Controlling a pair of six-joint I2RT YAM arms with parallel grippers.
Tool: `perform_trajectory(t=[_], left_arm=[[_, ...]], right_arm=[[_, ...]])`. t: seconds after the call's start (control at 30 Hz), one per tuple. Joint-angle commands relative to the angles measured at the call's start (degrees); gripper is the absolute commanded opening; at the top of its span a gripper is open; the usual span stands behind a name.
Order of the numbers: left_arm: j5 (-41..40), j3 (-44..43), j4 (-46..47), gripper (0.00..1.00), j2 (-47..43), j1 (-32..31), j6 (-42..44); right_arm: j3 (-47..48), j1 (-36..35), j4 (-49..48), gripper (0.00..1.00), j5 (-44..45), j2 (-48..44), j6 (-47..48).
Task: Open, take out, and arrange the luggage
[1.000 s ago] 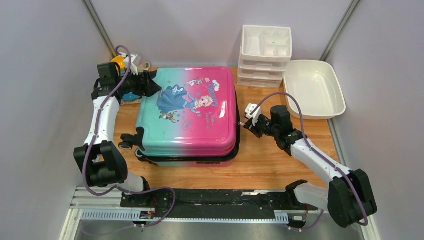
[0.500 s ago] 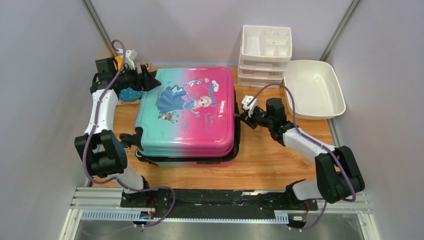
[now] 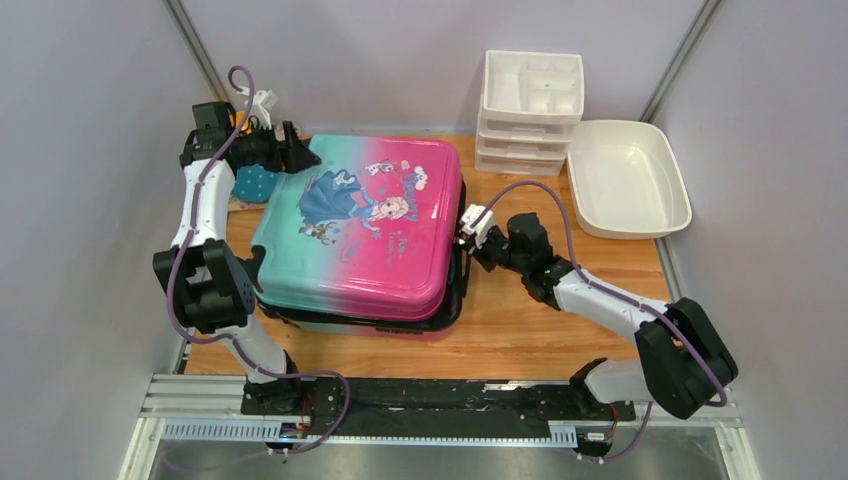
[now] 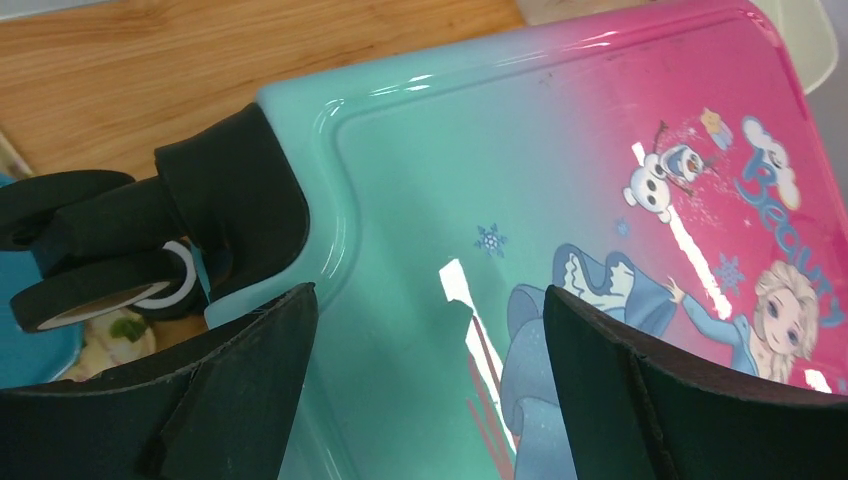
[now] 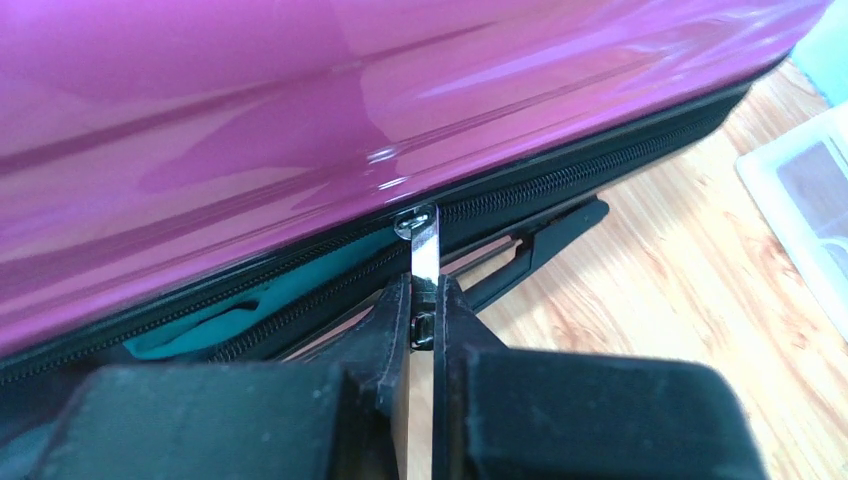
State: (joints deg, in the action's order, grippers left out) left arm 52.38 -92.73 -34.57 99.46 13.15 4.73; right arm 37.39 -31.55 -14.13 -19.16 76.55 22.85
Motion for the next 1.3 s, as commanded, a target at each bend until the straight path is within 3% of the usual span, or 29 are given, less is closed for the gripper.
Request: perform_trajectory(t=[0.0,0.17,0.4,0.57,1.0,1.13,1.27], left_arm=[[-6.76,-1.23,-9.46,0.93,0.92,-0.40,6.51],[-7.03,3.77,-9.03,0.93,-2.51,-1.02,8.01],[-9.31,10.11,-7.45,0.93,-4.80,-1.11,7.84],[-12.39,10.99,-7.36,0.93,-3.05,-1.19,8.45],[-15.29,5.82,-11.04,0.92,2.58,-1.54,10.56],[-15.90,4.40,-12.63,0.92,3.99,-2.07,11.88],[-16.61,2.91,-13.95,0.92,6.00,-2.51,12.84]], right_arm=[[0.23,-10.11,-6.27,0.00,-7.65,-3.51,-6.85],[0.76,-8.54,1.82,0.00,-2.82,-9.13,-2.92],[2.33,8.24,7.80,0.00,-11.69,-7.39,11.50],[7.16,14.23,1.05,0.00,-11.87,2.71,16.52],[18.94,17.39,-18.46,0.00,-6.86,22.40,14.68],[25.87,19.16,-22.95,0.00,-11.59,29.77,13.10],[29.76,20.30,-27.78,0.00,-24.05,34.62,9.50]])
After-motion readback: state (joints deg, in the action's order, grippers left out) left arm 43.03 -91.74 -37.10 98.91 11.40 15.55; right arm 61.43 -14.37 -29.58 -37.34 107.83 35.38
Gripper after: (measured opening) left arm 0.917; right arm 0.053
